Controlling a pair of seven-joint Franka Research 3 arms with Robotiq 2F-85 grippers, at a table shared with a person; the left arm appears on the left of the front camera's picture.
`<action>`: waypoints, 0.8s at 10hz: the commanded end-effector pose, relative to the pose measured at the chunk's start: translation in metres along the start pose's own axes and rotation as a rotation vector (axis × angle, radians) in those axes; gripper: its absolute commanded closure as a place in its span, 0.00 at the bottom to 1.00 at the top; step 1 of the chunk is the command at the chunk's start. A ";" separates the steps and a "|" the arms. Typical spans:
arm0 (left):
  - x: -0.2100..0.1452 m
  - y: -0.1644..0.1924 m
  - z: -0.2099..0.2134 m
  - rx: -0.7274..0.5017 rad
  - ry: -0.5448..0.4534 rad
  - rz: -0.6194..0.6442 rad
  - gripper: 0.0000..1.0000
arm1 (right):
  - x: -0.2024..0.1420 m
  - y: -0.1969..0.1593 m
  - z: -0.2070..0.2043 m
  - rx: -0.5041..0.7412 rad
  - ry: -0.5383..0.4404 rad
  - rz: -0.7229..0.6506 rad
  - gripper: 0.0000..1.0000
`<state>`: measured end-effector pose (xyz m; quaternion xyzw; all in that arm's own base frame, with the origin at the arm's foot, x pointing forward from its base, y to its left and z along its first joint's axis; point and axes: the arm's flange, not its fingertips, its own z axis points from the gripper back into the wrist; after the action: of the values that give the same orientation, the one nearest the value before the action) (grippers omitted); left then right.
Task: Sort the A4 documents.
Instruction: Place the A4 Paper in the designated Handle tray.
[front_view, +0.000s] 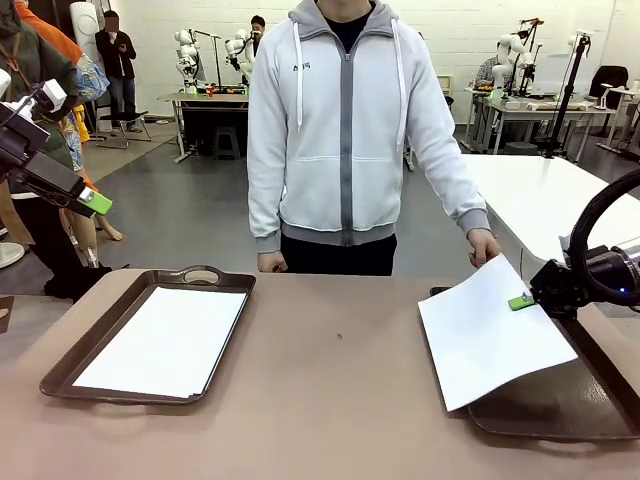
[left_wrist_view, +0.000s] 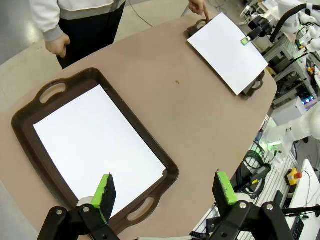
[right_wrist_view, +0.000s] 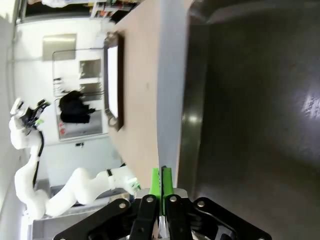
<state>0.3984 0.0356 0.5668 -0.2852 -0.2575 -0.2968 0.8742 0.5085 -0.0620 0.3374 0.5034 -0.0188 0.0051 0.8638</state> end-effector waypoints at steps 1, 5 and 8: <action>0.000 -0.001 0.000 -0.004 0.002 -0.001 0.00 | 0.001 -0.003 -0.003 -0.095 -0.003 -0.016 0.99; 0.000 -0.001 0.000 -0.004 0.002 -0.001 0.00 | 0.016 -0.009 0.017 -0.235 0.017 -0.023 0.99; 0.000 -0.001 0.000 -0.004 0.002 -0.001 0.00 | 0.021 -0.006 0.028 -0.283 0.050 -0.020 0.99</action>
<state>0.3984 0.0356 0.5667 -0.2852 -0.2575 -0.2968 0.8742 0.5238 -0.0873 0.3471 0.3870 -0.0095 0.0083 0.9220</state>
